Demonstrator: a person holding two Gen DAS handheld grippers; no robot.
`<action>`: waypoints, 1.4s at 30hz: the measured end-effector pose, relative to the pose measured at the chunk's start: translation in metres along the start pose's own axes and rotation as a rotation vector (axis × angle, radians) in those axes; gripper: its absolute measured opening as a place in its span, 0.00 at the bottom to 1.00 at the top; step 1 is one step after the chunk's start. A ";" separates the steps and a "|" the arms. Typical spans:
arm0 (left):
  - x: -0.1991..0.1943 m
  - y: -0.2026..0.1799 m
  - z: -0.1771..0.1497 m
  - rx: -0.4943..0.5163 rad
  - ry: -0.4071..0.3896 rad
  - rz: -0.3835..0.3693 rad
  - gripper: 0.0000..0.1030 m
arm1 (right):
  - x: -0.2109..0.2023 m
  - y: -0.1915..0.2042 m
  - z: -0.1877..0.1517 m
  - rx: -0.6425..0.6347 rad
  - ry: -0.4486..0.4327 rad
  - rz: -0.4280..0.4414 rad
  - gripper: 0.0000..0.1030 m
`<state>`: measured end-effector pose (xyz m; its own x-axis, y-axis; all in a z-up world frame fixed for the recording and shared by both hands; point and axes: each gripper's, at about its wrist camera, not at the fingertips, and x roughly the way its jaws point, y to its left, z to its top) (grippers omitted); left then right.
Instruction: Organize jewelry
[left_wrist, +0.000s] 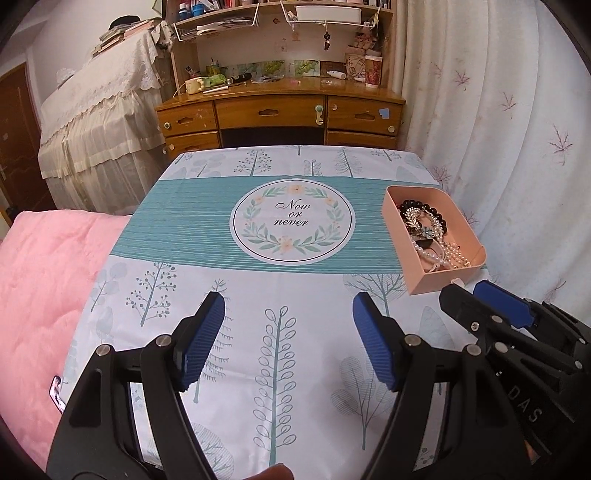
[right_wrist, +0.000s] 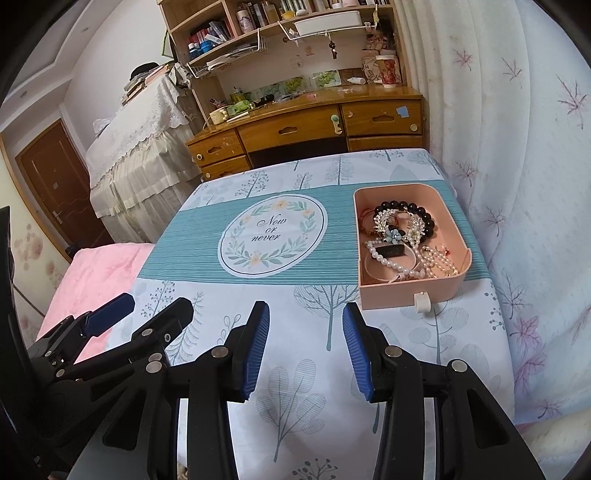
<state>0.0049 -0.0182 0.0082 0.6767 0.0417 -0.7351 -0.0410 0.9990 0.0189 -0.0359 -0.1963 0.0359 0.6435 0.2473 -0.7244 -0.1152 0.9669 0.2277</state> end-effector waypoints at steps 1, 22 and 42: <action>0.001 0.000 0.000 -0.002 0.002 0.001 0.68 | 0.001 0.000 0.000 0.001 0.001 0.002 0.41; 0.005 0.004 -0.003 -0.020 0.012 0.000 0.68 | 0.007 0.007 -0.005 -0.001 -0.003 -0.001 0.41; 0.006 0.006 -0.002 -0.027 0.018 -0.004 0.68 | 0.007 0.007 -0.004 0.003 0.002 0.000 0.41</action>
<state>0.0068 -0.0124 0.0026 0.6638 0.0377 -0.7469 -0.0588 0.9983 -0.0019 -0.0352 -0.1878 0.0303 0.6419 0.2472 -0.7258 -0.1129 0.9668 0.2294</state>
